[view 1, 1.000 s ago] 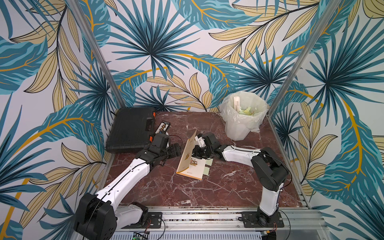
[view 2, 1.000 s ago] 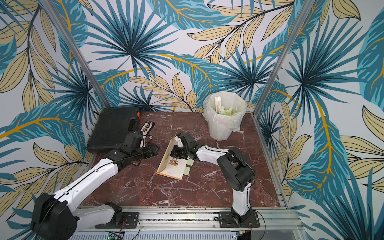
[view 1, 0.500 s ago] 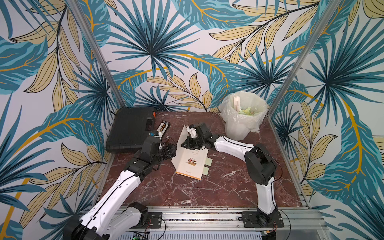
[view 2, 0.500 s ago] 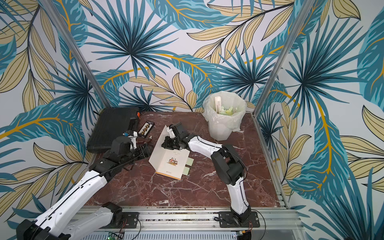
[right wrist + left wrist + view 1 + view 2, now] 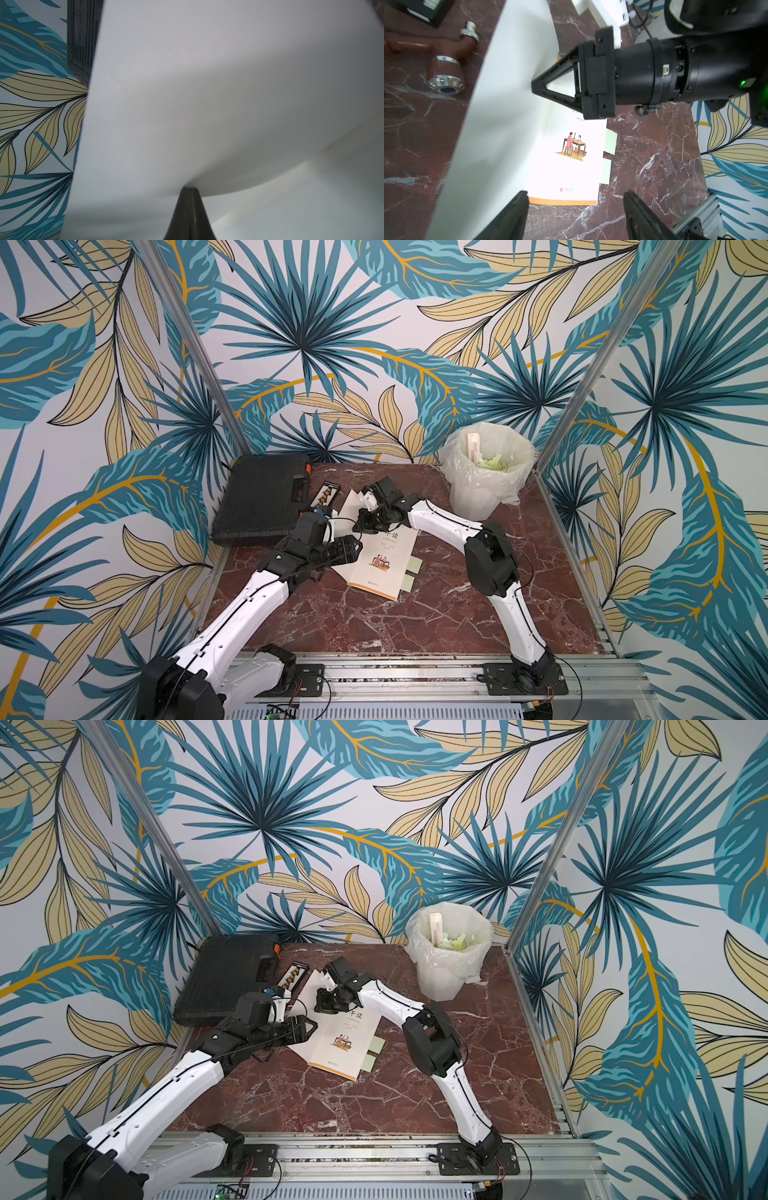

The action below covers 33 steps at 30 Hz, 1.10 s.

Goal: Peel off the used sticky note
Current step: Open the book at the center of the board.

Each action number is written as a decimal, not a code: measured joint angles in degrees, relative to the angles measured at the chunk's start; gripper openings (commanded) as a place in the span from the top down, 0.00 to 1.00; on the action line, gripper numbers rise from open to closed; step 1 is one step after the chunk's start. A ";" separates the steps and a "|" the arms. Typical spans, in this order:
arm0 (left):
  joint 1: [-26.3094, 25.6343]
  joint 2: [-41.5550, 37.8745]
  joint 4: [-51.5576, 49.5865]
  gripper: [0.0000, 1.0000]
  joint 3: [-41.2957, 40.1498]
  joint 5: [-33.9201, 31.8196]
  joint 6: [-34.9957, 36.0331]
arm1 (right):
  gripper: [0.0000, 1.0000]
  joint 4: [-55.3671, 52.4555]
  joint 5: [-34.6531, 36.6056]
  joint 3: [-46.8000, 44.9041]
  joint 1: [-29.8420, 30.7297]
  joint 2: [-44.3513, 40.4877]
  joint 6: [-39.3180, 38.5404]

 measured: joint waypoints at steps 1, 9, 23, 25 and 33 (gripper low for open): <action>0.00 0.92 0.55 0.26 -0.37 0.17 0.15 | 1.00 -0.83 0.00 0.92 0.00 0.85 -0.22; 0.00 10.03 5.14 0.27 -4.17 -0.70 0.28 | 1.00 -5.64 -0.02 5.57 0.00 6.49 -1.75; 0.00 18.32 13.05 0.30 -7.80 -4.44 -1.18 | 1.00 -9.20 0.00 4.83 -1.27 6.38 -4.17; 0.00 19.12 14.01 0.30 -8.07 -4.59 -1.22 | 1.00 -9.25 -0.02 3.43 -2.05 5.01 -4.15; -0.04 20.79 16.46 0.31 -8.31 -4.87 -1.29 | 0.99 -2.97 -0.42 -13.90 -6.97 -13.55 -2.49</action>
